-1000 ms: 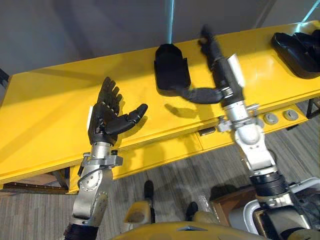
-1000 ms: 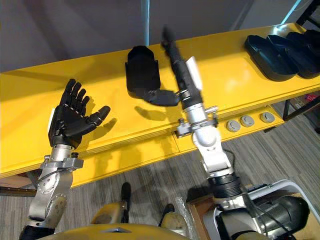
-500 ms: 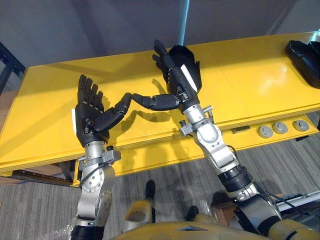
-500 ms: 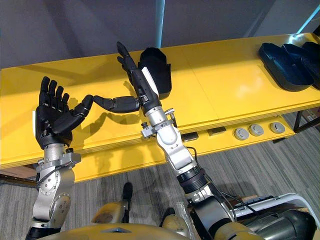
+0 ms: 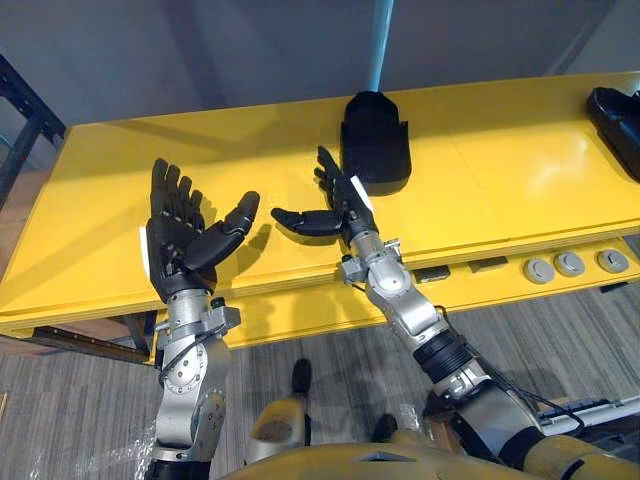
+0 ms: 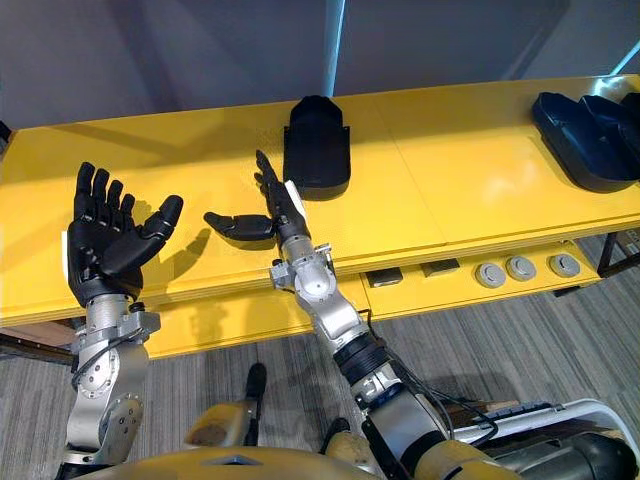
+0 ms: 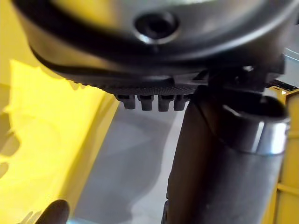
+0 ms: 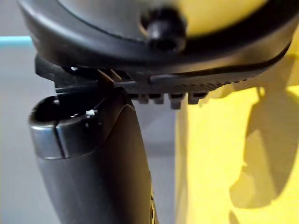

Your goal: Walk over and take three plastic housings, then place them on the shelf

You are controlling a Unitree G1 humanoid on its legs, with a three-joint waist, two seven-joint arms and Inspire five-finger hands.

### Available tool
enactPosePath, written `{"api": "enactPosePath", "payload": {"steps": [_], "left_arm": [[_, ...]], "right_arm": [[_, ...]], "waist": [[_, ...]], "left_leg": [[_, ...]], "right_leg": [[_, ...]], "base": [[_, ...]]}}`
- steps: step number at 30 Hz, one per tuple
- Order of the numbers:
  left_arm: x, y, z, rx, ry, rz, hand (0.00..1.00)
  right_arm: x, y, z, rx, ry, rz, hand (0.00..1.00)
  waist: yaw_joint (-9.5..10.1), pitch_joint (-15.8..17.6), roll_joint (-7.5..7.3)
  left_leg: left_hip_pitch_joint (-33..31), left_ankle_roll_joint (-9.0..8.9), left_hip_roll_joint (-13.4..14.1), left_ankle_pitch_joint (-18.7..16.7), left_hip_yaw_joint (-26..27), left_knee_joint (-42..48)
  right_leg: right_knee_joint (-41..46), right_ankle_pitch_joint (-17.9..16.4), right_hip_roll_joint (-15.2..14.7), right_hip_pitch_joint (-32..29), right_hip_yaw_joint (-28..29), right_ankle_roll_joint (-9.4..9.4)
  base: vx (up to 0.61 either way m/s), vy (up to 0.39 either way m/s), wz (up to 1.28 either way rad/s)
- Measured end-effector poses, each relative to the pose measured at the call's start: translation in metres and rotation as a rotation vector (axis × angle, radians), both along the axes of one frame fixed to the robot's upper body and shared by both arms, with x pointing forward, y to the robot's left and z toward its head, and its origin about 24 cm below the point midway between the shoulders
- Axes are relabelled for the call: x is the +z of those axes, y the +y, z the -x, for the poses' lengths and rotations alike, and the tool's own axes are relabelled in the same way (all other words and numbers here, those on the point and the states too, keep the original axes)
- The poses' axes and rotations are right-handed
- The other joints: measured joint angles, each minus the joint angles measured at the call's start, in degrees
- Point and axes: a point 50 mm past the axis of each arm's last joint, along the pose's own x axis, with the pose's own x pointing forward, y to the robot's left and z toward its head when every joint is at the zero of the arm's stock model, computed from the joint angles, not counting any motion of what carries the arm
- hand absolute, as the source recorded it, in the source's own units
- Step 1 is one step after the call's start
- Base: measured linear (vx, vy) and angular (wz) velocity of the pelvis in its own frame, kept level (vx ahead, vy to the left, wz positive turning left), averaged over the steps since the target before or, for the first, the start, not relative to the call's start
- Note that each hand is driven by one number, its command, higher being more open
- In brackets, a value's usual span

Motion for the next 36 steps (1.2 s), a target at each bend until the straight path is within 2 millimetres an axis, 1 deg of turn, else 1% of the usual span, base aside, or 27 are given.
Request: {"api": "enactPosePath", "payload": {"steps": [4,7,14,18,21,32,36], "left_arm": [[0.0,0.0,0.0,-0.002,0.0,0.001,1.0],[0.0,-0.003,0.0,-0.013,0.001,0.003,1.0],[-0.001,-0.007,-0.001,-0.033,0.0,0.005,1.0],[-0.001,-0.007,-0.001,-0.036,0.001,0.005,1.0],[-0.001,-0.01,-0.001,-0.047,0.002,0.007,1.0],[-0.003,-0.01,-0.001,-0.05,0.012,0.006,1.0],[-0.004,-0.015,-0.002,-0.072,0.015,0.007,1.0]], "right_arm": [[0.004,0.003,-0.003,0.006,-0.01,0.002,1.0],[0.0,0.003,-0.004,-0.013,0.0,0.025,1.0],[-0.001,0.0,-0.008,-0.088,0.003,0.026,1.0],[0.001,0.005,-0.007,-0.119,-0.011,0.028,1.0],[0.001,0.004,-0.007,-0.143,-0.009,0.018,1.0],[0.001,0.008,-0.007,-0.15,0.001,-0.002,1.0],[0.001,0.007,-0.007,-0.154,0.001,-0.002,1.0]], "waist": [[0.05,0.0,0.06],[0.0,0.01,0.24],[-0.01,0.02,0.4],[-0.07,0.03,0.42],[-0.06,0.03,0.42],[-0.23,0.05,0.46],[-0.26,0.05,0.45]], "left_leg": [[-0.04,-0.14,0.14,0.07,-0.27,0.12],[-0.07,-0.23,0.23,0.07,-0.31,0.1],[-0.16,-0.23,0.22,0.06,-0.18,-0.02],[-0.56,-0.21,0.24,0.07,0.12,0.0],[-0.65,-0.15,0.15,0.12,0.29,0.04],[-0.65,-0.07,0.18,0.07,1.45,-0.04],[-0.65,-0.04,0.15,0.08,1.49,-0.04]], "right_leg": [[1.4,-0.82,-0.05,-0.59,0.0,0.04],[1.94,-1.34,-0.07,-0.83,-0.03,-0.32],[1.92,-1.37,-0.13,-0.98,-0.01,-0.34],[2.06,-1.36,-0.2,-1.6,0.11,-0.33],[2.29,-1.34,-0.4,-1.82,0.16,-0.3],[2.52,-1.28,-0.61,-2.65,1.48,-0.22],[2.5,-1.21,-0.65,-2.66,1.52,-0.13]], "base": [[0.0,-0.051,0.03],[0.0,-0.041,0.0],[0.0,-0.014,0.0],[0.0,-0.019,-0.03],[0.0,0.0,0.0],[-0.01,-0.018,-0.05],[0.0,0.0,0.0]]}}
